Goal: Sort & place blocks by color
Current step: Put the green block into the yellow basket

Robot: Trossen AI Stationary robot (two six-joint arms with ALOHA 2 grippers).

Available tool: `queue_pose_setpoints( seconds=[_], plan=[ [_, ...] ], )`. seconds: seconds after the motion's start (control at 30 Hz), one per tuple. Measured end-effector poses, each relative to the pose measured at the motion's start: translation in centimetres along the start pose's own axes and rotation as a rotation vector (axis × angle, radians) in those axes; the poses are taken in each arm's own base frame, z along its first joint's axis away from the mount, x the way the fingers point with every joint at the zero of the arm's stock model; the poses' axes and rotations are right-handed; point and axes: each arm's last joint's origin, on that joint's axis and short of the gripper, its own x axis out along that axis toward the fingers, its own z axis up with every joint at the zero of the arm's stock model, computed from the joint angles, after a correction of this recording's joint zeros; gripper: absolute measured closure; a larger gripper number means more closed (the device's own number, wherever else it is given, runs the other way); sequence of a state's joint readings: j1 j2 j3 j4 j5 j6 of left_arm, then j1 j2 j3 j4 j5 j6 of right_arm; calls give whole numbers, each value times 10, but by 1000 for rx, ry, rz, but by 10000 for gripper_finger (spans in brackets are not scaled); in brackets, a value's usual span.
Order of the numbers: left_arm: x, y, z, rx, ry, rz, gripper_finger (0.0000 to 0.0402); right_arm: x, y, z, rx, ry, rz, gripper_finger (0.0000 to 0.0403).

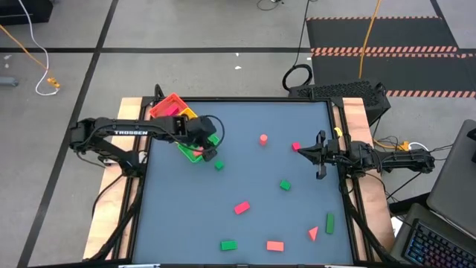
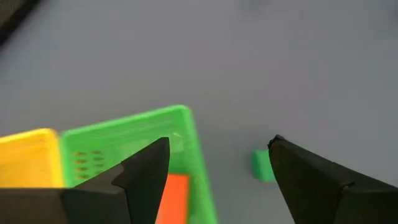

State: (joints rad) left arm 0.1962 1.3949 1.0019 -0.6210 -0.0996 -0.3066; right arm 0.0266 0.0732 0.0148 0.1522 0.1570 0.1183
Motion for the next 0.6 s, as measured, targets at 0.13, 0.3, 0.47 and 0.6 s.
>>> queue_pose_setpoints(
  seconds=[0.13, 0.3, 0.47, 0.6],
  plan=[
    [-2, -19, -9, 59, 28, -29, 145, 0, 0, -1, -2, 7, -1, 403],
    [-2, -56, -14, 178, -76, -50, 157, 0, 0, -1, -8, 7, -2, 403],
    [15, -84, -28, 301, -53, -44, 156, 0, 0, -1, 0, 6, -3, 403],
    [37, -95, -43, 532, 34, 13, 156, 0, 0, 0, 0, 5, -3, 403]
  ],
)
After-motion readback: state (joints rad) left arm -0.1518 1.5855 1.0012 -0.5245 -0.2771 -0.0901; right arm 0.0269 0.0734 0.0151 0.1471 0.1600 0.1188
